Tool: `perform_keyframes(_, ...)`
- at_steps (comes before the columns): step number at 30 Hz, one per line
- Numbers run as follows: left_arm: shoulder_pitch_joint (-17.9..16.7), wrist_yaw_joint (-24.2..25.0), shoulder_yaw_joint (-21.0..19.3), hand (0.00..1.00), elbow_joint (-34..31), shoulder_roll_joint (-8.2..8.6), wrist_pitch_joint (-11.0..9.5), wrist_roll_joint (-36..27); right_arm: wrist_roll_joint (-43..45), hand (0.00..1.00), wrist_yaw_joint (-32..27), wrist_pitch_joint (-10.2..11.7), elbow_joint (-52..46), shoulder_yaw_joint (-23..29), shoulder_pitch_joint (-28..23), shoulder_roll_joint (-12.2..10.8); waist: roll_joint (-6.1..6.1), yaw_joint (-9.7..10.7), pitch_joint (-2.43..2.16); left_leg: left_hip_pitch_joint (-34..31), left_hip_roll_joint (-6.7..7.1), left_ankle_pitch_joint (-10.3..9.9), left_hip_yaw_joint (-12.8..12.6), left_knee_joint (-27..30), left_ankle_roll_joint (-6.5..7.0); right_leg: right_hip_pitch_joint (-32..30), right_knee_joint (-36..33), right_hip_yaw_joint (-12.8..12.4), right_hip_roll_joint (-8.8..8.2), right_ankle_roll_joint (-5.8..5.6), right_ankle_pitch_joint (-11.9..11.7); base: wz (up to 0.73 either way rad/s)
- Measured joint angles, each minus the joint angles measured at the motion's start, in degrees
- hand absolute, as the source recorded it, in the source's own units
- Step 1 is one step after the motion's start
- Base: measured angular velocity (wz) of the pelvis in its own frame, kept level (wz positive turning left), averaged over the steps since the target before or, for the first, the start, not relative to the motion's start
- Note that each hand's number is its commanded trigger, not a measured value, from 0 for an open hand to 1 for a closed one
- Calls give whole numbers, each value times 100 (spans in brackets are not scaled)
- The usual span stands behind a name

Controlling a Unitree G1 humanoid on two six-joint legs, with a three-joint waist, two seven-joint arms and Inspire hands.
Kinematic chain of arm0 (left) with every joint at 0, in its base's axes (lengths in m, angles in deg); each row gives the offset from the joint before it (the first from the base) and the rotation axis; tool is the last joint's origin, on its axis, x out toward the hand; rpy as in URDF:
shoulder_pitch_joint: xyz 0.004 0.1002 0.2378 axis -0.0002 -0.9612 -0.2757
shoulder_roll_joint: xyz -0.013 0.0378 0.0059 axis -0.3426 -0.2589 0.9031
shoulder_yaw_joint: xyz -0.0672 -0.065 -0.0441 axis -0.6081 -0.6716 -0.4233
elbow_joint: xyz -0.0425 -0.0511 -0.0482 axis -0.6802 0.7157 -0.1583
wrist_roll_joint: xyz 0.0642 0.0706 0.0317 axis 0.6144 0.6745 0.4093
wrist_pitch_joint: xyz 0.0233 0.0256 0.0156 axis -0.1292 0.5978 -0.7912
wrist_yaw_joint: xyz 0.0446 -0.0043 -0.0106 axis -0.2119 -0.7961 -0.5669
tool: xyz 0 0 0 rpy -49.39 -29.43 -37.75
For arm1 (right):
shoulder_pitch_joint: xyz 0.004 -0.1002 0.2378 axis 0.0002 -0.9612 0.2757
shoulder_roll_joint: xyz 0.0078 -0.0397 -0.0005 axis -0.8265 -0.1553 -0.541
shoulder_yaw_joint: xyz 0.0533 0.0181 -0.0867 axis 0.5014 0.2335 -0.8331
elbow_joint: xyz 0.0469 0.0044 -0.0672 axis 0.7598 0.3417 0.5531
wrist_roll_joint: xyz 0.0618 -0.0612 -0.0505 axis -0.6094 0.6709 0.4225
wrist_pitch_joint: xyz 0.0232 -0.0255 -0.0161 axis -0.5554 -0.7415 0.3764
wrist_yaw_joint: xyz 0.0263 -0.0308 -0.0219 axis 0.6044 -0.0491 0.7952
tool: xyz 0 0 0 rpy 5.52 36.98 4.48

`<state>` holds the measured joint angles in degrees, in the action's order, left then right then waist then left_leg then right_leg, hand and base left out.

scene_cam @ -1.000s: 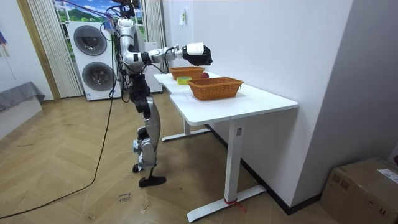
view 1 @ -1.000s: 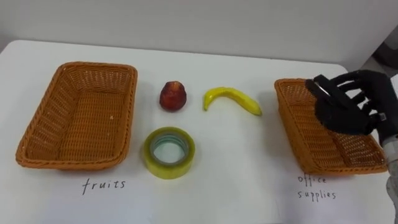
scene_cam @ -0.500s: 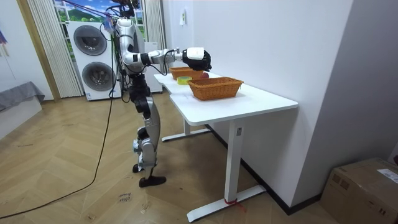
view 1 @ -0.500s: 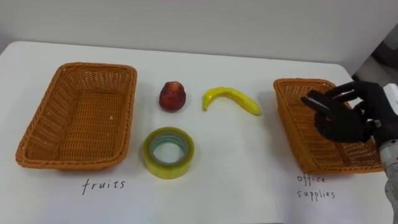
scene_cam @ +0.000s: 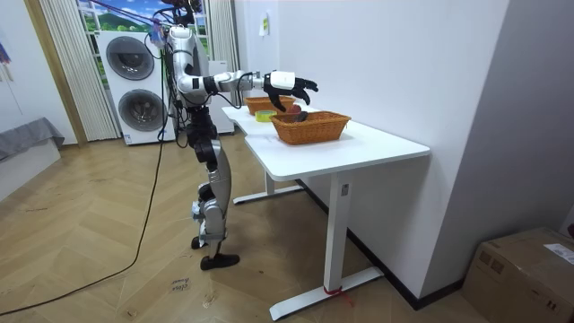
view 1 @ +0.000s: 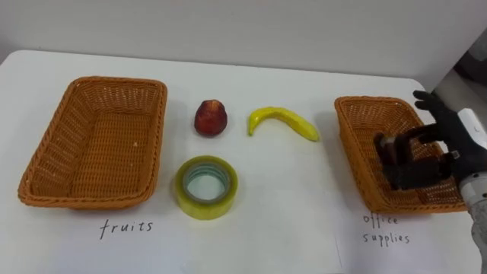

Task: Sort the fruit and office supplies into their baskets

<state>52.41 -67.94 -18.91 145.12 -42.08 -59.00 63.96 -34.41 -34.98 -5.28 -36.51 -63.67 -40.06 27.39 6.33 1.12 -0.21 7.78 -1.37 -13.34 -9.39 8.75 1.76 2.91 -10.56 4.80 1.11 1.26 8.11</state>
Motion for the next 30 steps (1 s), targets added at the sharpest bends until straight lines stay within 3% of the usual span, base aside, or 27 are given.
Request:
perform_keyframes(15, 18, 111, 2, 0, -18, -20, 89, 0, -18, 0, 329, -223, 199, -6, 23, 0, 60, -18, -9, -15, 1, 0, 5, 1, 0, -6, 18, 3, 1, -1, 2, 0)
perform_keyframes(30, 27, 83, 6, 0, -88, -21, 85, -3, 6, 0, 376, -233, 192, -6, 23, 0, 63, -11, 0, -8, 1, 0, -1, -9, 0, -8, 14, -1, 4, 0, 1, 0)
